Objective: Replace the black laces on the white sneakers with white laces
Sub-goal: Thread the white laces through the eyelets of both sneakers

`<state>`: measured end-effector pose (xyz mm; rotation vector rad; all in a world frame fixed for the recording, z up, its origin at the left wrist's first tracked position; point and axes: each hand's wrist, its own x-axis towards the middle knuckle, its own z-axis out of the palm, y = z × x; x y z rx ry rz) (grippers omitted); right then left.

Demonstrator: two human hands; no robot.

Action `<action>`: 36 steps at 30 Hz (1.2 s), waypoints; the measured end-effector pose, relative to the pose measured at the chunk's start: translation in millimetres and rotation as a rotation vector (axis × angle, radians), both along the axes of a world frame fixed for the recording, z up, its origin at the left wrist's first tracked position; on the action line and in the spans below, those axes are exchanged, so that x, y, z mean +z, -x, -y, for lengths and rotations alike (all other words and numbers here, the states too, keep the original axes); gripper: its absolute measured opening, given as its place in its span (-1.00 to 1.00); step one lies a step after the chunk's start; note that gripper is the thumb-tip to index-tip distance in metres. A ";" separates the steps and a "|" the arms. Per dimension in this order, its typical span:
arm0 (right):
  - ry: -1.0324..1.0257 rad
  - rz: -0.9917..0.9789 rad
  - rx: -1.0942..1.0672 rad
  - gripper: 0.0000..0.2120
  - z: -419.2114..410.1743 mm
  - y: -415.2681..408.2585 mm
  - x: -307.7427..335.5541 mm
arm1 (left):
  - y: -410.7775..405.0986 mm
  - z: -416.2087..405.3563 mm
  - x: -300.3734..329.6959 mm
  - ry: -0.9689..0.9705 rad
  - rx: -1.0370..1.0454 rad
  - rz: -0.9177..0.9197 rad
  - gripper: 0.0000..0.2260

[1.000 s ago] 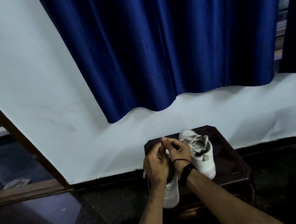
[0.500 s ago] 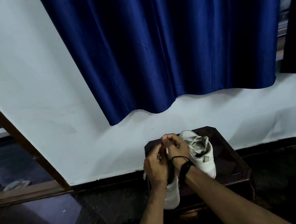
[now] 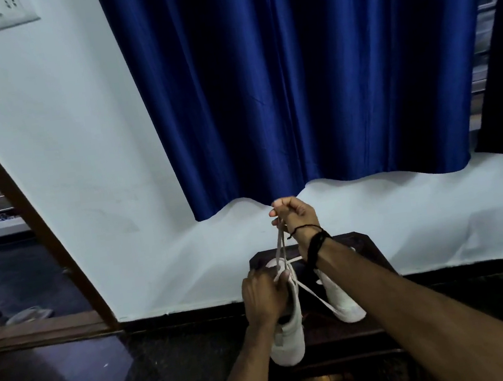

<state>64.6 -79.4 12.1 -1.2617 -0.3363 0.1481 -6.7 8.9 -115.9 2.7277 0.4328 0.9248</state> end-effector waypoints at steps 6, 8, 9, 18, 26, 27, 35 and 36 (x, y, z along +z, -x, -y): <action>0.020 0.148 0.092 -0.88 -2.0 -0.5 61.0 | -9.0 4.3 -9.8 0.044 0.131 -0.086 -0.58; 0.057 0.171 0.089 -0.86 -3.2 -1.2 68.3 | -9.6 4.2 -8.7 0.096 0.147 -0.050 -0.51; 0.069 0.171 0.078 -0.85 -3.9 -1.1 68.6 | -8.8 4.8 -8.1 0.104 0.149 -0.038 -0.52; -0.151 0.200 0.089 -0.92 -11.4 15.1 123.7 | -2.5 10.9 -10.0 0.232 0.306 -0.104 -0.67; -0.220 0.169 0.308 -0.92 -17.4 32.3 145.1 | -21.4 30.6 2.8 0.276 0.258 0.081 -0.47; -0.211 0.166 0.334 -0.92 -15.8 33.9 143.0 | -23.8 30.2 7.9 0.279 0.222 0.124 -0.47; -0.027 0.225 0.214 -0.90 15.4 22.9 124.5 | -24.8 -7.4 61.8 0.309 -0.101 -0.174 -0.59; -0.002 0.229 0.230 -0.88 20.6 22.7 122.1 | -23.3 -10.0 65.2 0.395 -0.144 -0.215 -0.60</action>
